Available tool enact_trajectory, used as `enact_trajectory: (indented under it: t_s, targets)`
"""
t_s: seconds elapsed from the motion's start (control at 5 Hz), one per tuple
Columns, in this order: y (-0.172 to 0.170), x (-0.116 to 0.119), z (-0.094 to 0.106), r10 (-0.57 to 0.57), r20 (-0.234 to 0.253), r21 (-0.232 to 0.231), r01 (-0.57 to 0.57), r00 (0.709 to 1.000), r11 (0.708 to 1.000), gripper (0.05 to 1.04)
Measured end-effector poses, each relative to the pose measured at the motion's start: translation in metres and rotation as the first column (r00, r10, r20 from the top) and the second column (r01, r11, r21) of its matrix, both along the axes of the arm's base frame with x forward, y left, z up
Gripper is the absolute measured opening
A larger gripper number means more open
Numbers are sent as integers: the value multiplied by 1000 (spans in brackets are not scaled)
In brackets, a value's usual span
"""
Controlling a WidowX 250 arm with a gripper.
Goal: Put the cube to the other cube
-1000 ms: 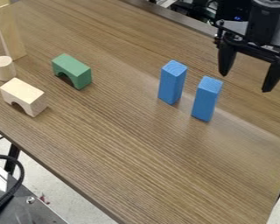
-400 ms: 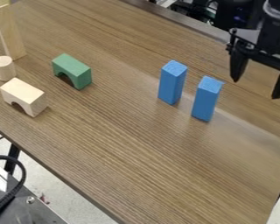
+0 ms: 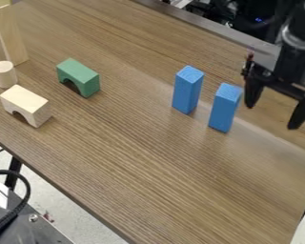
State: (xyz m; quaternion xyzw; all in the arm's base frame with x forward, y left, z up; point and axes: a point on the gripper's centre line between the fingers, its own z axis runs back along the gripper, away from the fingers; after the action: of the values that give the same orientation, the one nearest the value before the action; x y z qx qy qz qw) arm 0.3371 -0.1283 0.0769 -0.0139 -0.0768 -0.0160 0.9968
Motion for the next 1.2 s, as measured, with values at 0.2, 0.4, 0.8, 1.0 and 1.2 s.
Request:
enact_trajectory:
  t_s: [0.2,0.4,0.8,1.0,1.2]
  targets:
    - [3,-2,-10,11,-5,14,-11,1000,1000,998]
    - [3,-2,-15,22,-2,12,-22,1000,1000,997]
    - [5,-2,-26,30,-6,24,-30,1000,999,997]
    - [5,-2,-27,35,-3,23,-35,999,999,997]
    - [9,1,-27,49,7,22,-50,999,999,998]
